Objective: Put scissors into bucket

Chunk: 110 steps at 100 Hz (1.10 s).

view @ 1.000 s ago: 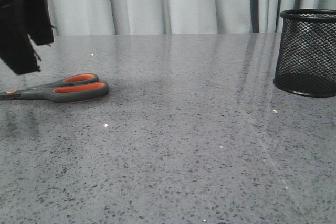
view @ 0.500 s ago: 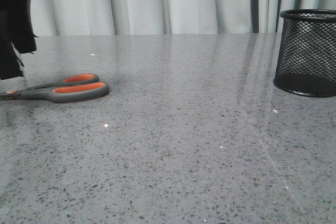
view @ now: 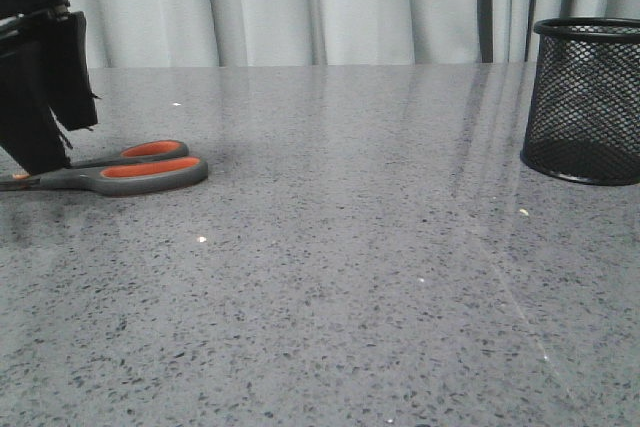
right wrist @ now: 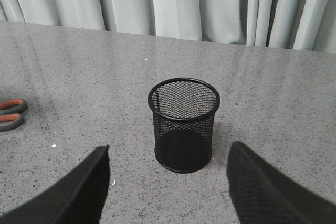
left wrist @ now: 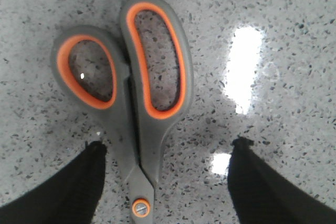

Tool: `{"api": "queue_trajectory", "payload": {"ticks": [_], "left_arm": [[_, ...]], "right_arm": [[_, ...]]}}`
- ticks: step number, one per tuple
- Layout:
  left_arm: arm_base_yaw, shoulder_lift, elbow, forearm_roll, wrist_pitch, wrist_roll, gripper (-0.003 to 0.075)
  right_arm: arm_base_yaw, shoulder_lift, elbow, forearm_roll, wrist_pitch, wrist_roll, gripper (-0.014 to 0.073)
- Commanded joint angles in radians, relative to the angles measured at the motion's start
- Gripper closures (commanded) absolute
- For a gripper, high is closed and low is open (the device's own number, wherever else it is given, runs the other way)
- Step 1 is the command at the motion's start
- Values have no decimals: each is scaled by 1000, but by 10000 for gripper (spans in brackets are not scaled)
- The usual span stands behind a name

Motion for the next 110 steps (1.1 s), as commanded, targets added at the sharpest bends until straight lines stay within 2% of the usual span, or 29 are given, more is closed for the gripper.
{"api": "queue_trajectory", "payload": {"ticks": [1,69,110], "left_arm": [[2,-20,-32,-22,0,2,311],[2,35,-28,-21,-23,2,313],[2,43,-30,2,-105,-10,312]], "right_arm": [[1,22,-22,4,-84,-10,157],[1,22,-22,4,-91,-10,157],[1,22,-22,7,-91,-10,157]]}}
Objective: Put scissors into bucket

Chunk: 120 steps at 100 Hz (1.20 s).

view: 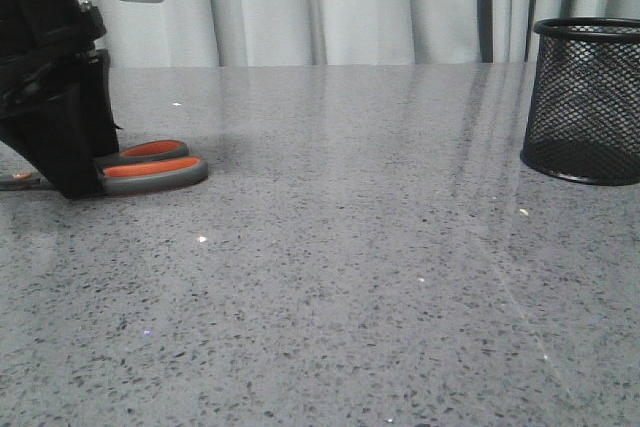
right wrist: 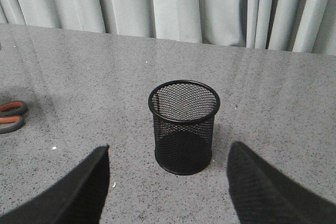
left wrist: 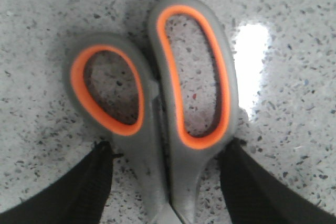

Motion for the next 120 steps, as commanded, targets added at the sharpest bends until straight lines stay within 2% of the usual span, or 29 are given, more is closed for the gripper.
{"api": "queue_trajectory", "payload": {"ticks": [1,14,33,57,79,98,120], "left_arm": [[2,-38,-25,-3,-18,-16,312],[8,-31,-25,49,-13,-89,307],[20,-9,-25,47,48,-90,308],[22,-6,-25,36,77,-27,310],[22,-6,-25,19,100,-25,310],[22,-6,-25,-13,172,22,311],[22,-6,-25,-7,144,25,311]], "right_arm": [[1,22,-22,7,-84,-10,157],[1,22,-22,8,-84,-10,157],[1,22,-22,8,-84,-10,157],[1,22,-22,8,-84,-10,157],[1,22,-22,8,-84,-10,157],[1,22,-22,8,-78,-10,157],[1,22,-22,8,-71,-10,157]]}}
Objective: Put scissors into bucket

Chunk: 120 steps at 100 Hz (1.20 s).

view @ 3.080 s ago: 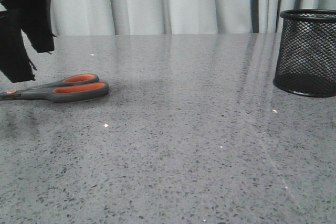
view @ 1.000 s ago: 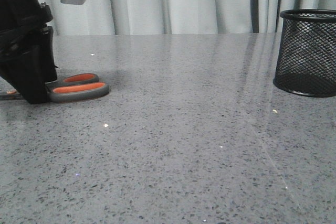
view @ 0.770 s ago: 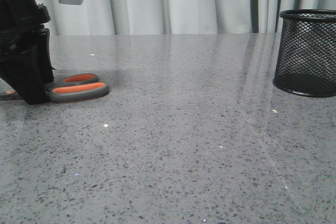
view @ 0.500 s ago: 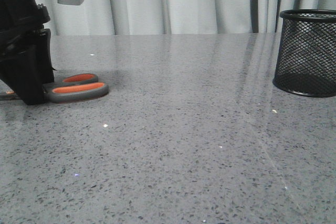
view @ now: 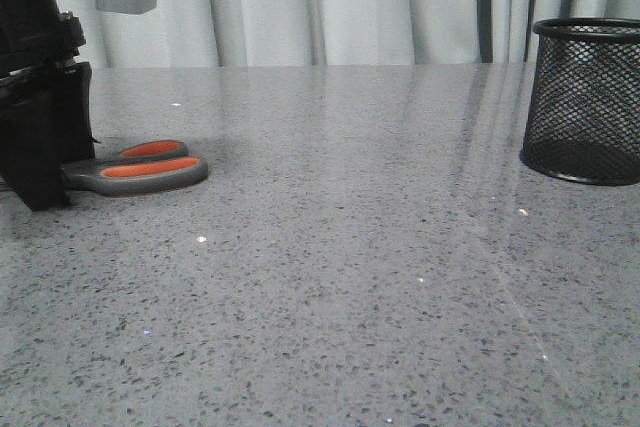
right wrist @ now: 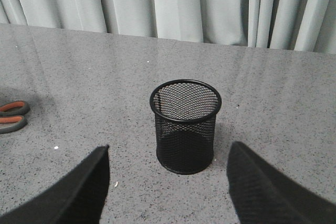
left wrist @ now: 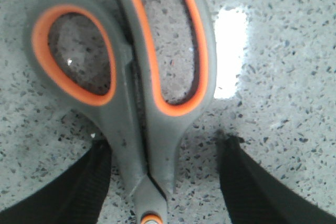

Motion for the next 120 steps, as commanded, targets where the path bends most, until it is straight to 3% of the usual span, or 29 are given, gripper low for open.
{"api": "queue_trajectory", "payload": {"ticks": [1,34,60,72,110,120], "left_arm": [[0,-25,-15,-22,37,1,311],[0,-25,-15,-20,-20,1,335],[0,-25,-15,-20,-20,1,613],[0,-29,-15,-20,-20,1,682],[0,-161,-51,-53,-106,-1,689],[-3,-218,-84,-104,-136,-1,689]], "right_arm": [[1,22,-22,0,-72,-10,157],[1,22,-22,0,-72,-10,158],[1,22,-22,0,-72,-10,157],[1,22,-22,0,-72,-10,157],[1,22,-22,8,-76,-10,157],[1,22,-32,92,-90,-10,157]]}}
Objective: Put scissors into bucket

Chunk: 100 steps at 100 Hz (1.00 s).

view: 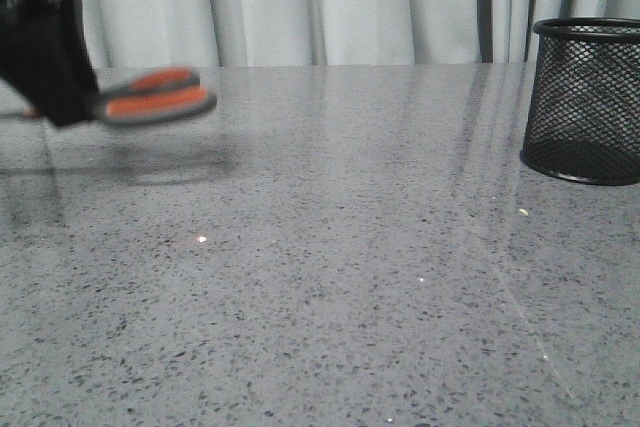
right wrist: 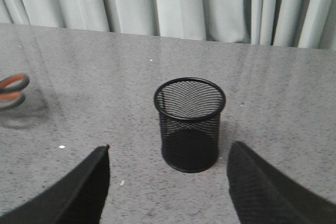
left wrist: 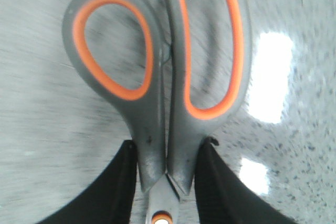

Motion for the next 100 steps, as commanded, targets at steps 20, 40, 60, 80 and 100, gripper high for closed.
{"api": "queue_trajectory", "payload": {"ticks": [20,40,60,80,100], "left_arm": [[-108,-203,-117,-121,-108,-1,689],[-319,-246,-157,-111,-177,-1,689],[-470,-249,-162,-97,-257,-1,689],[-560,-249,-162,-89,-353,-1,689],[-587,-249,-162,-81,-377,-1,689]], "right_arm": [[1,44,-89,503,-109,-336,157],[1,194,-180,763,-20,-523,145],[1,337,-263,767,12,-525,48],[1,448,-310,838,59,-548,42],[1,531,-311,888,50,-601,42]]}}
